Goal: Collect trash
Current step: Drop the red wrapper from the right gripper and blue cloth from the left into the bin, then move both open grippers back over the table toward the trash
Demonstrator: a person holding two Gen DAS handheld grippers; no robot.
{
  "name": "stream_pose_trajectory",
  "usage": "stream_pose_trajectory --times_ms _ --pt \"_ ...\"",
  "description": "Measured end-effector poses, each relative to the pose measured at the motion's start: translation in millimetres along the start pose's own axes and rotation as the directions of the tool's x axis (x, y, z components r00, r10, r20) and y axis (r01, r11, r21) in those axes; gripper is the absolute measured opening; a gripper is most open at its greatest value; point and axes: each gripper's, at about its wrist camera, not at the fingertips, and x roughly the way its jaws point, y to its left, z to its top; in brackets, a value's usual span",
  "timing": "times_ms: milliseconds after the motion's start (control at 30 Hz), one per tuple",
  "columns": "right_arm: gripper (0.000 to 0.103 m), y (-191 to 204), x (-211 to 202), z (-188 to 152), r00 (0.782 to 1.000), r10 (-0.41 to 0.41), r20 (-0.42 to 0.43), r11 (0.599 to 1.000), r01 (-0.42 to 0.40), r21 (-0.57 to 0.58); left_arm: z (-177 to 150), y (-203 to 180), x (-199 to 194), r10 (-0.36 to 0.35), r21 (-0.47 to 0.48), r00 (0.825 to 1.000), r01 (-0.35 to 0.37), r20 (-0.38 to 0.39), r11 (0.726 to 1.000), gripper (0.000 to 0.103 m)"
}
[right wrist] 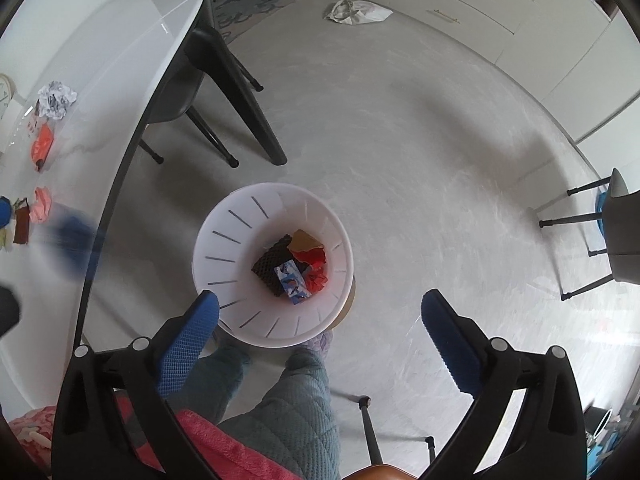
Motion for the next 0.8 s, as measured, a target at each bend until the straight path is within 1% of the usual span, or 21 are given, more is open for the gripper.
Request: stream_pose_trajectory --times_ms 33,133,567,667,800 --pt "0.100 0 0 1 1.000 0.000 0.000 1.000 0.000 0.001 0 -1 -1 0.009 0.007 1.000 -0.009 0.004 1.000 0.095" --pt "0.100 0 -1 1 1.000 0.002 0.001 1.000 -0.002 -0.001 -2 3 -2 0.021 0.011 1.000 -0.022 0.007 1.000 0.095" --pt "0.100 22 -3 6 1.000 0.015 0.008 0.999 -0.014 -0.049 -13 20 -18 0.080 -0.071 0.997 -0.078 0.022 0.994 0.095" --pt "0.100 31 -3 8 1.000 0.017 0.008 0.998 -0.017 -0.066 -17 29 -23 0.095 -0.099 0.995 -0.093 0.024 0.991 0.095" --pt "0.100 45 -3 12 1.000 0.027 0.009 0.995 -0.026 -0.095 -25 45 -31 0.123 -0.160 0.992 -0.117 0.027 0.980 0.095"
